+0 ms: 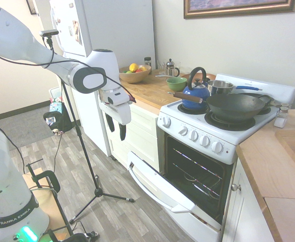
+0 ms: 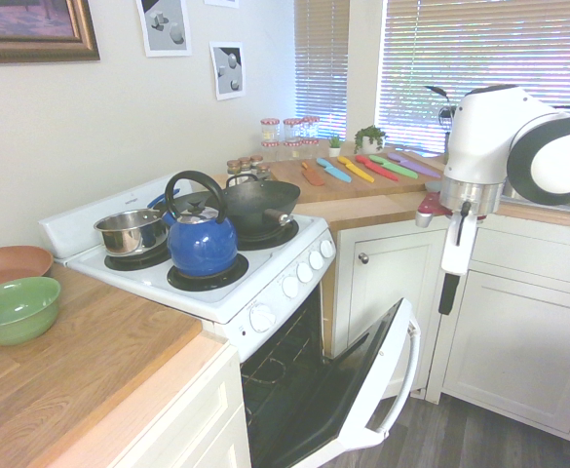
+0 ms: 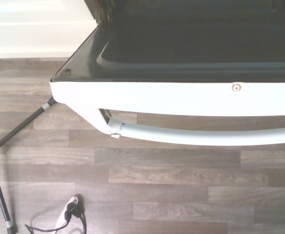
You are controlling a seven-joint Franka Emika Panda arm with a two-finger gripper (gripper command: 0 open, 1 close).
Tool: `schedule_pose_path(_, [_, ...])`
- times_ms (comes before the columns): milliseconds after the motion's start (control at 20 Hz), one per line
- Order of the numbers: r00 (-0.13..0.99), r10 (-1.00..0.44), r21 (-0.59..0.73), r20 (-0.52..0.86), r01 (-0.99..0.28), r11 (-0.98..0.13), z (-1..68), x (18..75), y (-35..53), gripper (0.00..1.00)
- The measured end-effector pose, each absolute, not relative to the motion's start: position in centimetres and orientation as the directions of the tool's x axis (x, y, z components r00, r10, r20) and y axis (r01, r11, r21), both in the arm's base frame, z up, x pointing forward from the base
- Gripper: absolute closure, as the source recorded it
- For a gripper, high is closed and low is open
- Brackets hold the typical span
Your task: Close the oven
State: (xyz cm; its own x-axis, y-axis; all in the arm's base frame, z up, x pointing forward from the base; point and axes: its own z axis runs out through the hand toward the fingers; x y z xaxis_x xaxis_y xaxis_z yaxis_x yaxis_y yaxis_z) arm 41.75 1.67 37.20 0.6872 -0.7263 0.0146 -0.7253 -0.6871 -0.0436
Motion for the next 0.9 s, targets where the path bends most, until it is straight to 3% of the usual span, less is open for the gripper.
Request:
schedule_pose_path(300, [0.633,-0.771,-0.025,0.067,-0.772,-0.636,35.0,42.2,-0.1,0.00])
schedule_pose_path(900, [0.622,-0.783,0.013,-0.020,-0.783,-0.622,14.4,40.1,-0.1,0.00])
